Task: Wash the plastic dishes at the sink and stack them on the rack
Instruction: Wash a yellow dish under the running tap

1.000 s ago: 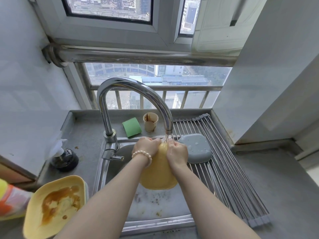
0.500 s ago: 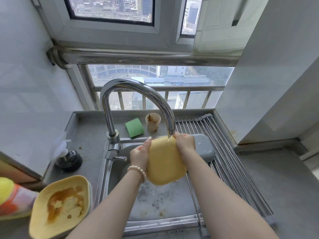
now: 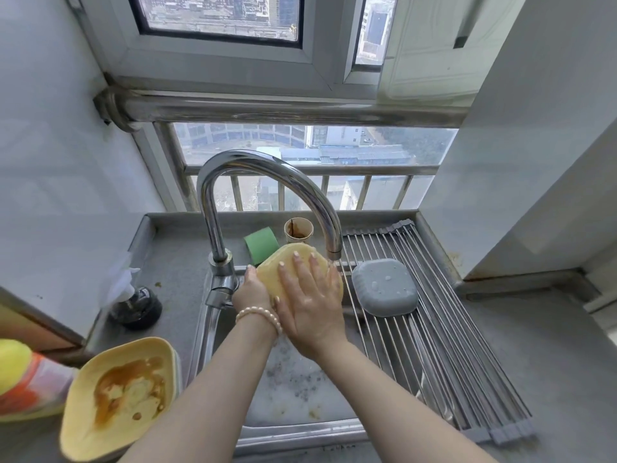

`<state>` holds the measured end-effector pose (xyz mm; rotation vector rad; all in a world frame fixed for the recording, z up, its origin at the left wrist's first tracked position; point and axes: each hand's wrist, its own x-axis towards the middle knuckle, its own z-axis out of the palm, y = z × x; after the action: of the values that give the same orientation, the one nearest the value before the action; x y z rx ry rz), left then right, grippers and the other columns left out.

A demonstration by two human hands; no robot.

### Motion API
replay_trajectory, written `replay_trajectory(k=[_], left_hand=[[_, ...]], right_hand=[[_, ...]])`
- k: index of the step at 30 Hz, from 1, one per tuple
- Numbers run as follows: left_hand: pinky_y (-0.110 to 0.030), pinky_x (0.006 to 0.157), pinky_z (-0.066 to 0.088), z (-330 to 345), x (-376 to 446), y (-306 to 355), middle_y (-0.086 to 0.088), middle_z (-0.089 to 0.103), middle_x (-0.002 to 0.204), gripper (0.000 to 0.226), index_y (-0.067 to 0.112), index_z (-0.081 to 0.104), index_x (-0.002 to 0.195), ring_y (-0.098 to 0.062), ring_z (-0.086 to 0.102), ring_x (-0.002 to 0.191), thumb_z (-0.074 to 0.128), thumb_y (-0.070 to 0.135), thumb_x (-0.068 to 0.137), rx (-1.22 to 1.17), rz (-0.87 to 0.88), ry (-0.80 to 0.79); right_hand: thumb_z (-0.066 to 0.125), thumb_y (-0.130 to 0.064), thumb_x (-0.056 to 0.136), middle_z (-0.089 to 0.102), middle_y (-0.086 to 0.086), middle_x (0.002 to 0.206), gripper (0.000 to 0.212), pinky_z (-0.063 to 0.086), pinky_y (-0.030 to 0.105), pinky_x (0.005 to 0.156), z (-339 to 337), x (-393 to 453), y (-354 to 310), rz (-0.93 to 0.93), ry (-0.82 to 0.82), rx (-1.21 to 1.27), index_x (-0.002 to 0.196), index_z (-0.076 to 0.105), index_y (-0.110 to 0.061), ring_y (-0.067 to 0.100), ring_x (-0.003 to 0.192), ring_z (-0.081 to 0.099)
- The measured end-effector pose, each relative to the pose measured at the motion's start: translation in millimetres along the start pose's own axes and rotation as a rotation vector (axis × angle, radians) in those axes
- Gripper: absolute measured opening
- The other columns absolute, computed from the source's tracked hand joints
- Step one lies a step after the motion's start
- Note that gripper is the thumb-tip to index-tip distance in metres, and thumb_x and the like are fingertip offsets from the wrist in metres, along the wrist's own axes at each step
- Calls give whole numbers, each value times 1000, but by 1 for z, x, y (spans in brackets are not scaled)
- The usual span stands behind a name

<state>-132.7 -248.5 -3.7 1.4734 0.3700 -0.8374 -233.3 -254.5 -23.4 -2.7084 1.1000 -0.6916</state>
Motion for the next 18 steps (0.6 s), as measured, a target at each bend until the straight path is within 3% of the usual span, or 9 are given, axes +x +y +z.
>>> replay_trajectory(k=[2,4,6,9,13,15,18], left_hand=[[-40,85,55,1,-3,-1,-10,67,92,31,6,62,82,-26,63,79,61,36,89,-5,-39,-11],[-41,84,56,1,-3,-3,-10,68,93,31,7,64,88,-27,64,79,60,37,88,-1,-62,-9],[-42,81,56,2,-6,-3,-10,68,93,31,10,62,88,-27,64,79,58,40,88,4,-69,11],[-38,75,56,2,-9,-6,-8,67,90,33,10,64,91,-26,64,76,55,41,90,-11,-76,15],[-38,67,55,0,-9,-12,-10,68,87,26,9,67,95,-28,65,74,59,32,86,-75,-75,1],[-30,54,48,-2,-7,-12,-5,62,73,17,9,63,86,-22,58,61,57,25,87,-89,-105,-8],[-32,64,46,0,-6,-8,-7,60,84,24,3,62,93,-27,58,76,54,25,92,-8,-19,86]], right_hand=[[32,-52,91,38,8,150,57,14,60,111,0,-4,6,38,5,54,140,45,-25,35,139,31],[25,-62,84,27,6,155,69,8,61,113,-7,0,4,272,-51,133,146,34,-33,32,144,17],[23,-67,83,15,5,157,74,13,52,115,-15,9,3,511,-179,267,150,19,-36,29,144,10],[39,-65,89,25,11,149,72,30,42,106,-23,21,9,717,-244,364,149,25,-27,32,135,26],[40,-75,82,52,14,127,79,41,37,93,-27,35,25,904,-277,470,130,50,-13,32,115,52],[41,-67,89,60,12,121,70,41,33,88,-30,41,34,933,-302,514,120,57,-6,31,113,56],[47,-42,96,64,15,117,46,48,31,87,-22,44,48,1037,-208,678,115,62,-2,31,109,60]])
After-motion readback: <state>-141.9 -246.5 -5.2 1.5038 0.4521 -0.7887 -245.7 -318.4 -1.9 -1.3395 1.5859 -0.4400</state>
